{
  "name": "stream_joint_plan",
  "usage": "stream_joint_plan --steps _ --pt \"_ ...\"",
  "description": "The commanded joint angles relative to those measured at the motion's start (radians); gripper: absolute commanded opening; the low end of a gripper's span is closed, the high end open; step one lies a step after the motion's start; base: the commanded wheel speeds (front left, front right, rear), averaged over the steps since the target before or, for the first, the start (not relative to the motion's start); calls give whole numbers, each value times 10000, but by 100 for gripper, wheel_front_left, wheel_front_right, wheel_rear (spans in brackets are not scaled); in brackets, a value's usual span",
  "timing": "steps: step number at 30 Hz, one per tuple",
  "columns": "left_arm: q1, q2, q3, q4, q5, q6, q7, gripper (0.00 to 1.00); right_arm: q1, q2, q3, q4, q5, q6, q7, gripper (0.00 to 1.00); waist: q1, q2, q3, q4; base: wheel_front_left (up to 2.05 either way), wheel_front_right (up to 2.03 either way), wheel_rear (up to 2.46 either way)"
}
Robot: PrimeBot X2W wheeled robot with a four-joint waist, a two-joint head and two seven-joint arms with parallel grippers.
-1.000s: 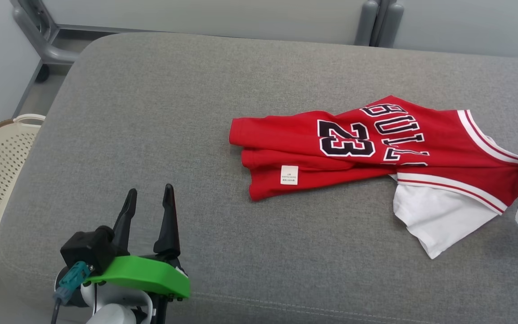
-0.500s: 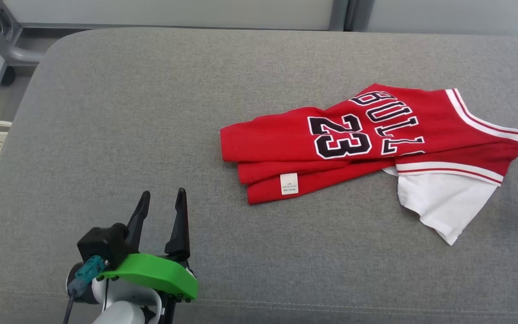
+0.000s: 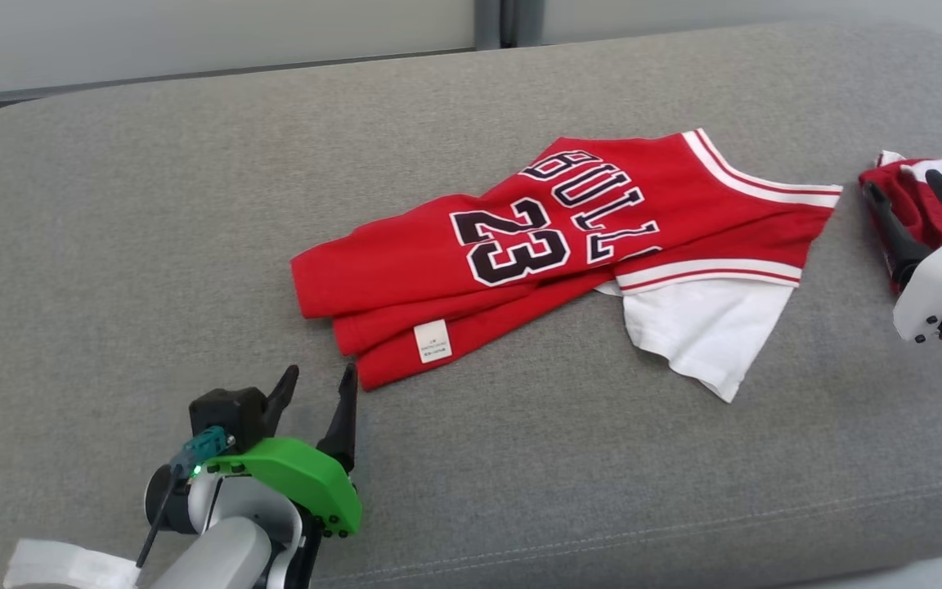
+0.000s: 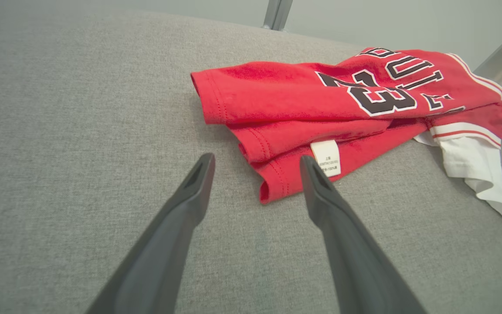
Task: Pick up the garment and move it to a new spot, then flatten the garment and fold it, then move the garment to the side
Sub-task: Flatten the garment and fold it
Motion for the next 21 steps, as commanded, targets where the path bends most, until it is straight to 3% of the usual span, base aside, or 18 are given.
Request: stream_joint_plan --steps 1,8,15,16,18,20,21 --pt "-216 -20 58 206 -92 -88 5 100 181 -92 41 -131 91 -18 -69 100 0 0 236 -810 0 0 0" --pt "-984 -73 308 2299 -295 -549 -91 100 710 -270 150 -1684 422 -16 -136 100 0 0 551 -1769 0 0 0" --pt "-1406 -206 401 3545 -321 -994 -463 100 1244 -21 -272 -2521 295 -16 -102 100 0 0 658 -2062 0 0 0" --pt "-1465 -223 416 3607 -277 -1017 -536 92 1298 21 -332 -2561 264 -16 -106 100 0 0 651 -2061 0 0 0" --pt "-1533 -229 411 3659 -175 -1059 -697 40 1397 92 -458 -2636 206 -16 -109 100 0 0 631 -2031 0 0 0" --pt "-1581 -278 423 3598 -102 -1145 -819 0 1551 174 -654 -2691 112 -16 -126 100 0 0 576 -1916 0 0 0" --pt "-1607 -254 431 3540 -67 -1162 -861 0 1585 212 -714 -2711 84 -16 -132 100 0 0 555 -1879 0 0 0"
